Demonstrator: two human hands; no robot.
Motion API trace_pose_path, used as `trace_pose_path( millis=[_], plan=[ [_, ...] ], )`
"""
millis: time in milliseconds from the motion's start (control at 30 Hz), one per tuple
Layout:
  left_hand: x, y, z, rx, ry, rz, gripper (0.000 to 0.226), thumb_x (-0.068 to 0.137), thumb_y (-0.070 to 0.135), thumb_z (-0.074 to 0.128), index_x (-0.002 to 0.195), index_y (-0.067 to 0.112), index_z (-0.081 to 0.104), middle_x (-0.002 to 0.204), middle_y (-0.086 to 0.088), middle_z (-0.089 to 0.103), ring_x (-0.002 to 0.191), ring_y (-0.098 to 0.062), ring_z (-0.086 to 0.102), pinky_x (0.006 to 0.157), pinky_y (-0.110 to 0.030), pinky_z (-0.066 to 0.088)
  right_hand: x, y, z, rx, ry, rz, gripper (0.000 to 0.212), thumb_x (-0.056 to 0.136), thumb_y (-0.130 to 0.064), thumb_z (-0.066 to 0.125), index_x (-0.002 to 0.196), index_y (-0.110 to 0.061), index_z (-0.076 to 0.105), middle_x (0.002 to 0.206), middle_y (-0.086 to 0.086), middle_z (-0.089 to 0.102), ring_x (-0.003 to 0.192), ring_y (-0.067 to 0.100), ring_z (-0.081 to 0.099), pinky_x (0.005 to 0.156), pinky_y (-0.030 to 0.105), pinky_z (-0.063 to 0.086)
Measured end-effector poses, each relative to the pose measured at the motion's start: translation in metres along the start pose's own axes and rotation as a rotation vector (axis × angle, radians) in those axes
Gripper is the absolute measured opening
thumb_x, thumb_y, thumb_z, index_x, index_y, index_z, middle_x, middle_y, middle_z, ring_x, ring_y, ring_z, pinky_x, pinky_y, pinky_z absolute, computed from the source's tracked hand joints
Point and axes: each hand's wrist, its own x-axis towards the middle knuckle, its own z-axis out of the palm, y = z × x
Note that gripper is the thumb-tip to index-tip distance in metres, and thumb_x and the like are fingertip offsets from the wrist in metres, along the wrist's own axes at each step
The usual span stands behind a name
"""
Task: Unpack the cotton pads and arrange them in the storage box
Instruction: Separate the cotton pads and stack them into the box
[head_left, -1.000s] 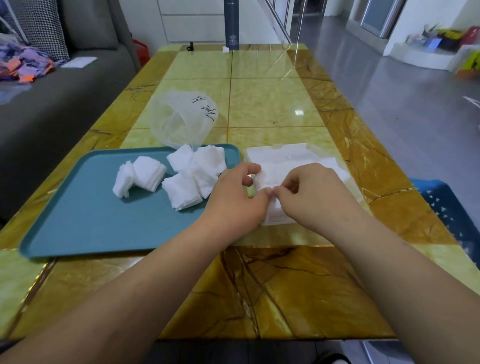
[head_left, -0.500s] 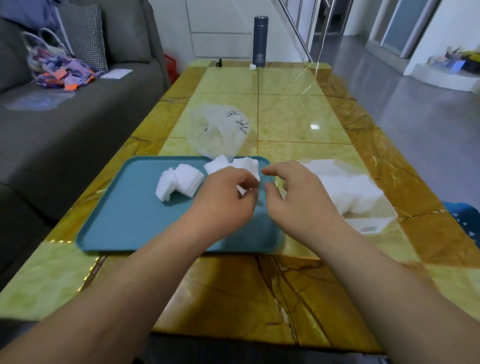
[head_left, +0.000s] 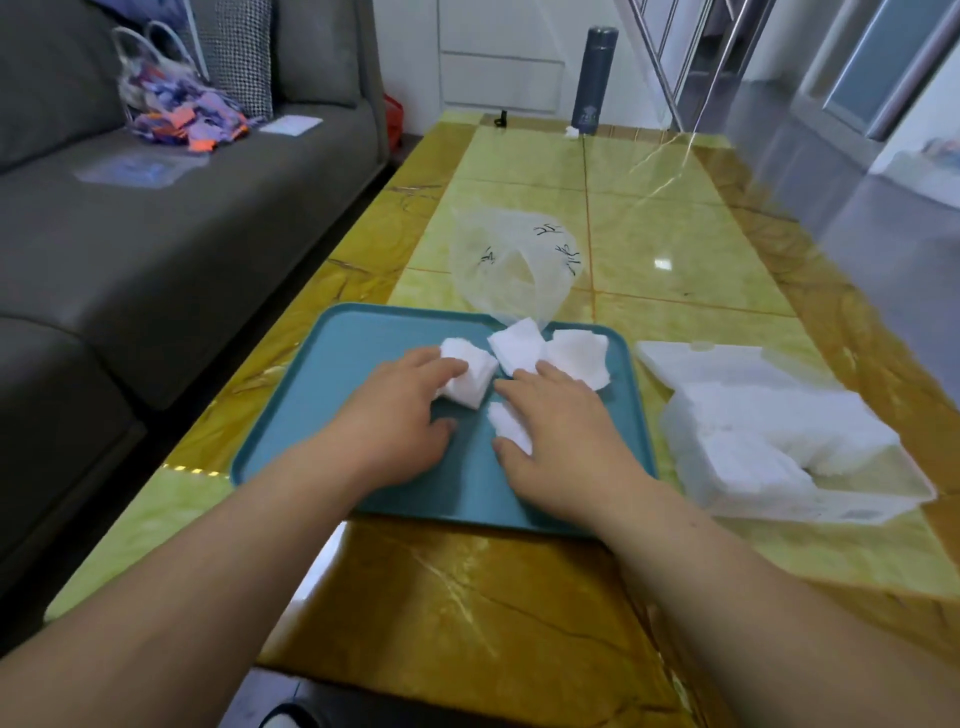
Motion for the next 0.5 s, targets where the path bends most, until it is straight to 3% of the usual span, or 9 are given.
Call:
trace_pose_path(
  millis=[133, 267, 400, 500],
  plan=[
    [-0.012, 0.002, -0.007, -0.107, 0.053, 0.028, 0.07, 0.088, 0.025, 0.075, 0.151, 0.033, 0.045, 0.152, 0.008, 0.048, 0.133, -0.015, 0.052, 0.103, -0.024, 0.039, -0.005, 0.003, -0.005, 0.116, 0.141, -0.021, 0.055, 0.082, -0.038, 0.056, 0.131, -0.014, 0.063, 0.122, 0.003, 0.065, 0.121, 0.032, 0.055, 0.103, 0.052, 0.045],
    [-0.027, 0.0, -0.011, -0.186, 0.021, 0.007, 0.076, 0.078, 0.04, 0.085, 0.145, 0.037, 0.049, 0.14, 0.012, 0.058, 0.115, -0.007, 0.062, 0.093, -0.022, 0.047, -0.014, -0.006, -0.007, 0.205, 0.279, -0.022, 0.039, 0.086, -0.032, 0.063, 0.12, -0.014, 0.072, 0.118, 0.004, 0.071, 0.118, 0.028, 0.061, 0.102, 0.044, 0.049],
    [-0.037, 0.0, -0.01, -0.274, -0.017, -0.025, 0.072, 0.079, 0.053, 0.082, 0.142, 0.036, 0.053, 0.127, 0.017, 0.06, 0.107, -0.004, 0.064, 0.091, -0.023, 0.049, -0.019, -0.016, -0.004, 0.26, 0.297, -0.038, 0.021, 0.087, -0.027, 0.063, 0.101, -0.02, 0.077, 0.095, -0.002, 0.07, 0.095, 0.021, 0.064, 0.083, 0.041, 0.055],
    [-0.037, -0.004, -0.011, -0.247, -0.021, -0.043, 0.064, 0.084, 0.044, 0.081, 0.141, 0.035, 0.053, 0.122, 0.012, 0.065, 0.095, -0.003, 0.067, 0.086, -0.023, 0.053, -0.02, -0.016, -0.003, 0.378, 0.191, 0.067, 0.017, 0.091, -0.022, 0.068, 0.106, -0.023, 0.076, 0.093, -0.007, 0.071, 0.078, 0.008, 0.06, 0.077, 0.025, 0.049]
  ],
)
